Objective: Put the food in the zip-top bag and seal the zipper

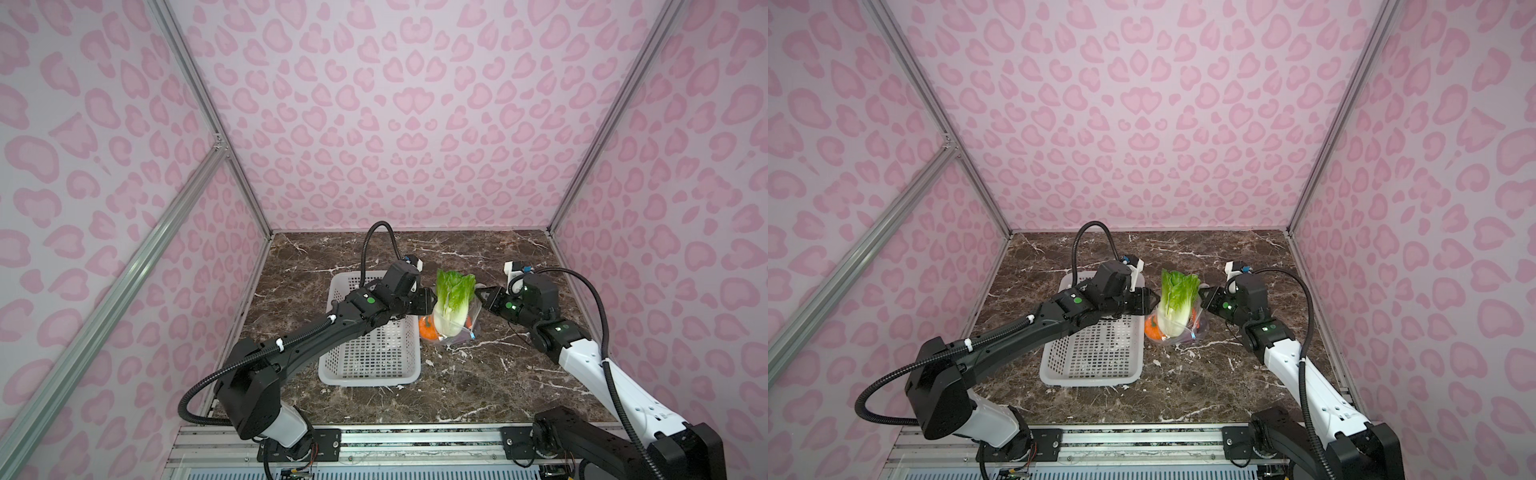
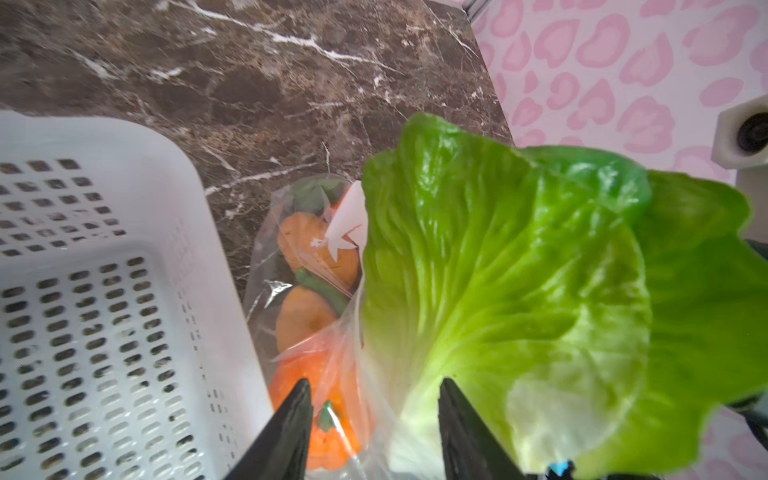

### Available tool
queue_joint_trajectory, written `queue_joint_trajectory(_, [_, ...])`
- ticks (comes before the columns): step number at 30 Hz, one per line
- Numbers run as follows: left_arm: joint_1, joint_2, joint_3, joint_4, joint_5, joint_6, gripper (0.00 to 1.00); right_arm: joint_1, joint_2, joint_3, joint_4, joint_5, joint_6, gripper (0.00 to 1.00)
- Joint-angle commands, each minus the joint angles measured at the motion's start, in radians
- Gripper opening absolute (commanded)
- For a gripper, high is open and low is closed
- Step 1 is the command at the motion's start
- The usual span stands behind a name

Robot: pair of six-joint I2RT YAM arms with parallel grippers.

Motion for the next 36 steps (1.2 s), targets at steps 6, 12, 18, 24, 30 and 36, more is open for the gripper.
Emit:
queue_joint_trajectory(6, [0.003,0.071,0.009,-0.020,0.120,-0.082,0.42,0.007,-0.016,-0.020,0.036,0.016,-0.028,0.00])
queue_joint_trajectory(12, [0.001,0.070,0.005,-0.005,0.117,-0.091,0.38,0.009,-0.017,-0.023,0.034,0.019,-0.040,0.00])
queue_joint_trajectory(18, [0.000,0.100,0.025,0.017,0.163,-0.107,0.29,0.009,-0.025,-0.032,0.038,0.030,-0.043,0.00])
queue_joint_trajectory(24, [-0.006,0.115,0.016,0.031,0.188,-0.123,0.20,0.011,-0.031,-0.043,0.037,0.042,-0.046,0.00])
queue_joint_trajectory(30, [-0.005,0.112,0.027,0.022,0.182,-0.115,0.04,0.011,-0.037,-0.055,0.047,0.046,-0.049,0.00])
queue_joint_trajectory(36, [-0.006,0.076,0.032,0.015,0.143,-0.069,0.04,0.009,-0.056,-0.078,0.085,0.037,-0.072,0.00])
